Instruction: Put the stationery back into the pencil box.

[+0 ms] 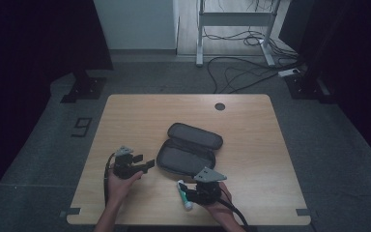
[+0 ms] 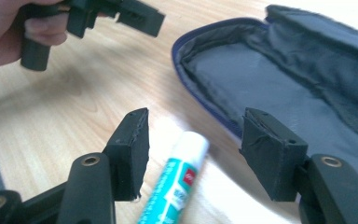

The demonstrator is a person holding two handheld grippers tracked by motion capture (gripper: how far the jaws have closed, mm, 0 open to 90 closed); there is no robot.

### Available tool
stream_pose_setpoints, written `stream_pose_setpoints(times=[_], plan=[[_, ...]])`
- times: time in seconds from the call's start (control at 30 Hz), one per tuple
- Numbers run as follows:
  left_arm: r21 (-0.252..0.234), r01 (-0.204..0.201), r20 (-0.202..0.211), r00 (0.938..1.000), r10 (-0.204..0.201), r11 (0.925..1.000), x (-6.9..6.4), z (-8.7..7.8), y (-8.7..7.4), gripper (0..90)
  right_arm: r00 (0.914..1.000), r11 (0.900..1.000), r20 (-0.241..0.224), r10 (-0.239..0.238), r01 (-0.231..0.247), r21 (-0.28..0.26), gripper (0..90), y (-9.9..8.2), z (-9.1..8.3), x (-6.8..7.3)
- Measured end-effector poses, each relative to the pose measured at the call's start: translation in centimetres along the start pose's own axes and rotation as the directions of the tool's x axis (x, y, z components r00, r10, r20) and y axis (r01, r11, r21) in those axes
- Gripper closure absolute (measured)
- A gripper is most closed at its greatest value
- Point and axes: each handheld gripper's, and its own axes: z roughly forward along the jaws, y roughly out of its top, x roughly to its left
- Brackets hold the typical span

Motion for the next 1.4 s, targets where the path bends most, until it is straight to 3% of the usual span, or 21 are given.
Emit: stream_pose_setpoints(times=[0.4, 0.63, 0.83, 1.1, 1.4], plan=[[0.022, 0.001, -0.008, 1.0000, -0.001, 0.9998, 0.1, 0.3, -0.1, 32.4, 0.9997, 0.9975, -0.019, -0.018, 0.019, 0.068, 41.3, -1.1, 1.6, 0.9], [0.024, 0.003, -0.010, 0.9999, -0.003, 0.9997, 0.2, 0.3, -0.2, 32.3, 0.9986, 0.9872, -0.010, -0.053, 0.053, 0.150, 41.5, -2.0, 3.1, 1.3], [0.026, 0.006, -0.012, 0.9999, -0.006, 0.9996, 0.3, 0.3, -0.2, 32.4, 0.9981, 0.9820, -0.001, -0.062, 0.061, 0.179, 43.6, -2.4, 3.6, 1.3], [0.026, 0.011, -0.014, 0.9998, -0.011, 0.9996, 0.5, 0.3, -0.2, 32.4, 0.9949, 0.9759, 0.022, -0.099, 0.093, 0.198, 50.9, -2.7, 3.8, 1.4], [0.031, 0.011, -0.015, 0.9998, -0.010, 0.9995, 0.6, 0.4, -0.3, 32.4, 0.9950, 0.9751, 0.041, -0.091, 0.080, 0.207, 63.9, -2.6, 3.6, 1.2]])
